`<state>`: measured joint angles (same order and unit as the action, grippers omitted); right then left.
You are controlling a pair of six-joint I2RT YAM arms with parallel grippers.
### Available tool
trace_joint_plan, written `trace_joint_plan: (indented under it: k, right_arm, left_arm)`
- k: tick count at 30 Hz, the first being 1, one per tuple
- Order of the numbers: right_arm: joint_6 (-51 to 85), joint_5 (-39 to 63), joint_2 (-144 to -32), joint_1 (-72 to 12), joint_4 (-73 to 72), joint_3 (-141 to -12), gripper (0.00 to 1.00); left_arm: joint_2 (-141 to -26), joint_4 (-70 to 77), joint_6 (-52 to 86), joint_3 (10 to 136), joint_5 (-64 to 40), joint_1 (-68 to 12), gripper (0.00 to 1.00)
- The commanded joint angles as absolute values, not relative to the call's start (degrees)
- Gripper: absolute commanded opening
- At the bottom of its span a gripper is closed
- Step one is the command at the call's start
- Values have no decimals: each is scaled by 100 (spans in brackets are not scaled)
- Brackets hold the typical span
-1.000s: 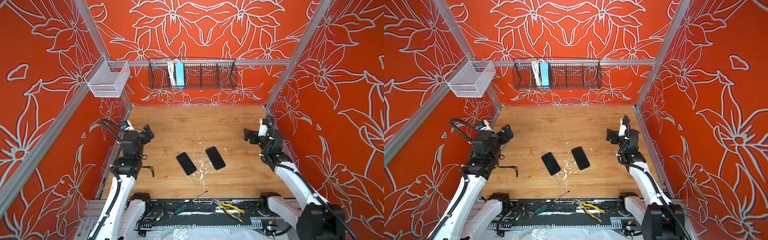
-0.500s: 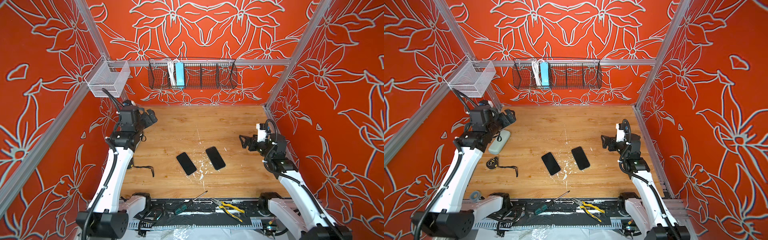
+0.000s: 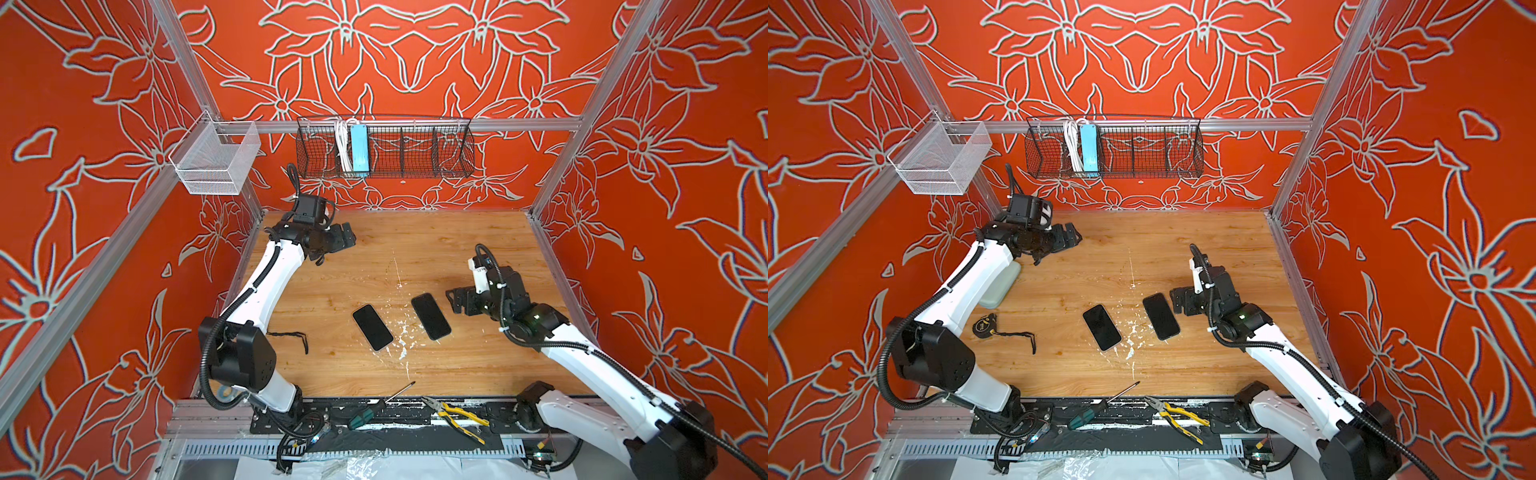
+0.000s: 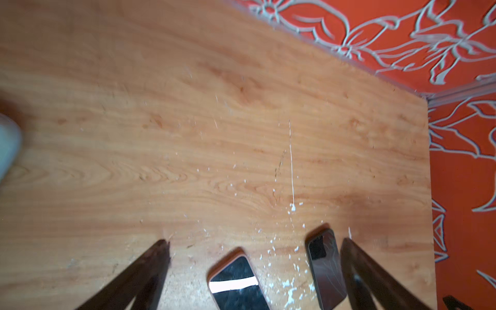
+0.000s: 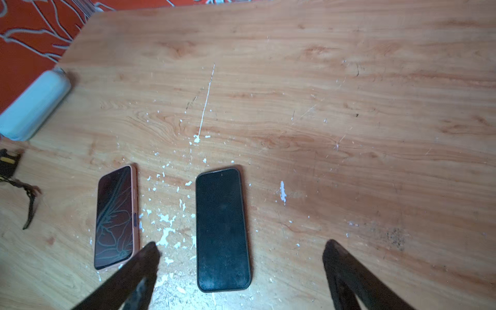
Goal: Take the phone out of the phone case
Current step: Pick up the phone from the center of the table.
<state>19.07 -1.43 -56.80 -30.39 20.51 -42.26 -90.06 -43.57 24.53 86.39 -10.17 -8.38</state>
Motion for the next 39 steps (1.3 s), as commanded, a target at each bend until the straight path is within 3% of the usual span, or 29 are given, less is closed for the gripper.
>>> trace_joint_plan:
  k: [1,8,16,26,39]
  right_arm:
    - [2145,-1074,-5827,-3448,2542,-4421,97]
    - [2419,-1905,-6618,-4421,2965,-4834,97]
    - [2568,-1887,-7363,-4901,3415,-5481,98]
    - [2169,-1619,-7857,-4914,3586,-5563,97]
    - [2295,-554,-8520,-4534,2957,-5269,98]
  left_arm:
    - [-8958,-4600,2553,8546,-1334,-922,97]
    - [-9073,-4551,2515,8406,-1613,-949,97]
    - [-9182,-4438,2475,8376,-1802,-932,97]
    - [-8930,-4127,2578,8095,-1918,-907,97]
    - [-8820,-3937,2583,7945,-2023,-914,97]
